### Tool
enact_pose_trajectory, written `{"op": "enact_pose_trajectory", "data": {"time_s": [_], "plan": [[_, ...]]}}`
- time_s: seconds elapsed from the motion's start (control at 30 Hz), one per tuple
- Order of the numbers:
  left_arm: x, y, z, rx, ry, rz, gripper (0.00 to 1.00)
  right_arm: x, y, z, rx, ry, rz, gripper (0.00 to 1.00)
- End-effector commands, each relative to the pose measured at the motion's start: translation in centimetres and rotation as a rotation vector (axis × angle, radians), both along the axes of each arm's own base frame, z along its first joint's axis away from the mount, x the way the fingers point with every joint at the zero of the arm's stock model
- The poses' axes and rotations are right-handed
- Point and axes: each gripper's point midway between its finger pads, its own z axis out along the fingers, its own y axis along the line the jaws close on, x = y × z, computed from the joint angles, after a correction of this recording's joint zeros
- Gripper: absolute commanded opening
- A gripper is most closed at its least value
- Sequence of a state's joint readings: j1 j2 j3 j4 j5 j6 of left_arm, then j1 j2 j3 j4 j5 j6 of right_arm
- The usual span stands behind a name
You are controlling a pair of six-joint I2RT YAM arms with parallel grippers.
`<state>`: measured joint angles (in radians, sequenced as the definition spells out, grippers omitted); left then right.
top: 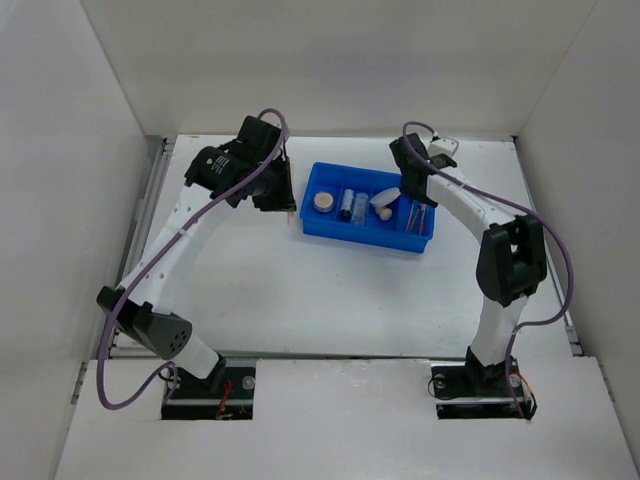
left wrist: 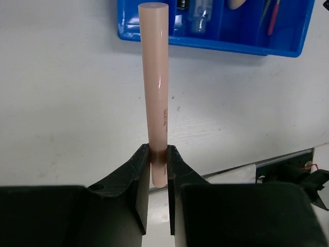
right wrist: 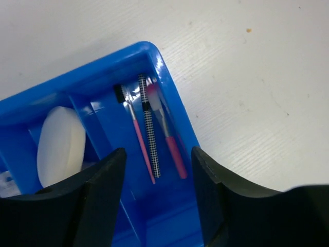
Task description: Organize the makeup
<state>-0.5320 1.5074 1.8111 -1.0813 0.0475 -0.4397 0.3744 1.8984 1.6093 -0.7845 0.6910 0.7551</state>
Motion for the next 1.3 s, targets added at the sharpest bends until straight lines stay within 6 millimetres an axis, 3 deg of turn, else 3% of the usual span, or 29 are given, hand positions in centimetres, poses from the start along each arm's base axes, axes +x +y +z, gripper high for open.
{"op": "enact_pose_trajectory", "data": {"time_s": [0.0,0.1,0.13,0.2,0.23,0.27,0.33,0.37,0.4,0.43,0.47,0.5,0.53,0.6,0.7,0.73,0.77,0.8,0.83,0.93,1.0,1.07,1.13,1.17,1.2,1.27], "plan": [[0.5,-1.7,1.4,-0.034,-0.025,-0.046,0.0,2.5,0.8,3.6,0.032,-0.109,0.039,0.6],[1.4,-4.6,1.3,-0.07,-0.009,-0.107,0.0,2.7,-0.9,6.2,0.092,-0.161,0.025,0.6],[2.0,-6.0,0.2,-0.068,0.017,-0.13,0.0,1.6,-1.7,7.3,0.121,-0.184,0.022,0.59],[2.5,-8.3,0.8,-0.118,0.016,-0.203,0.0,0.9,-3.7,8.7,0.215,-0.231,0.008,0.59],[2.6,-9.6,0.7,-0.139,0.018,-0.234,0.0,-0.3,-4.5,7.9,0.242,-0.22,-0.004,0.59],[3.2,-11.7,0.3,-0.167,0.031,-0.29,0.0,-1.6,-5.7,10.4,0.29,-0.285,-0.003,0.59],[3.6,-14.1,0.0,-0.2,0.04,-0.354,0.0,-3.6,-6.6,10.6,0.299,-0.303,-0.013,0.59],[4.0,-16.0,-2.3,-0.19,0.086,-0.39,0.0,-5.0,-6.7,12.7,0.313,-0.363,-0.011,0.59],[4.3,-17.7,-0.8,-0.241,0.052,-0.431,0.0,-6.2,-7.3,12.7,0.315,-0.351,-0.031,0.59],[3.9,-19.4,-0.7,-0.29,0.061,-0.499,0.0,-7.1,-7.9,13.0,0.313,-0.358,-0.044,0.59],[4.0,-20.6,-1.1,-0.307,0.074,-0.513,0.0,-8.1,-8.0,12.8,0.322,-0.354,-0.055,0.59],[5.1,-22.5,-3.0,-0.323,0.088,-0.527,0.0,-9.7,-8.6,14.0,0.33,-0.389,-0.072,0.59],[5.1,-24.0,-2.2,-0.375,0.071,-0.563,0.0,-10.4,-8.7,14.6,0.333,-0.41,-0.069,0.59],[6.2,-26.0,-4.1,-0.431,0.112,-0.544,0.0,-12.6,-8.8,15.9,0.357,-0.451,-0.065,0.59],[8.2,-28.5,-4.6,-0.517,0.063,-0.546,0.0,-15.0,-8.7,16.0,0.383,-0.453,-0.07,0.59],[9.3,-29.6,-5.2,-0.543,0.038,-0.542,0.0,-16.1,-8.8,16.9,0.387,-0.483,-0.064,0.59],[9.8,-30.2,-4.8,-0.572,0.033,-0.525,0.0,-17.0,-8.8,16.7,0.385,-0.465,-0.068,0.59],[10.2,-30.6,-5.1,-0.586,0.031,-0.517,0.02,-17.6,-8.9,16.7,0.384,-0.464,-0.068,0.59],[10.9,-31.3,-6.7,-0.59,0.047,-0.504,0.03,-18.4,-9.1,16.9,0.379,-0.472,-0.073,0.59],[11.9,-32.5,-6.8,-0.653,0.044,-0.48,0.08,-19.9,-9.7,17.2,0.355,-0.457,-0.097,0.59],[12.6,-33.1,-7.5,-0.672,0.035,-0.463,0.2,-20.4,-9.8,16.9,0.352,-0.434,-0.101,0.59],[13.1,-33.3,-7.7,-0.677,0.026,-0.45,0.43,-20.7,-9.8,17.3,0.353,-0.442,-0.099,0.59],[13.4,-33.5,-7.4,-0.682,0.003,-0.446,0.7,-20.9,-9.8,17.5,0.353,-0.443,-0.099,0.59],[13.5,-33.5,-7.0,-0.683,-0.015,-0.456,0.9,-20.9,-9.8,17.5,0.353,-0.443,-0.099,0.59],[13.3,-33.3,-5.7,-0.693,-0.032,-0.461,0.97,-21.0,-9.8,17.7,0.353,-0.443,-0.099,0.59],[12.7,-33.0,-4.0,-0.696,-0.053,-0.488,1.0,-21.1,-10.0,17.7,0.347,-0.445,-0.106,0.6]]}}
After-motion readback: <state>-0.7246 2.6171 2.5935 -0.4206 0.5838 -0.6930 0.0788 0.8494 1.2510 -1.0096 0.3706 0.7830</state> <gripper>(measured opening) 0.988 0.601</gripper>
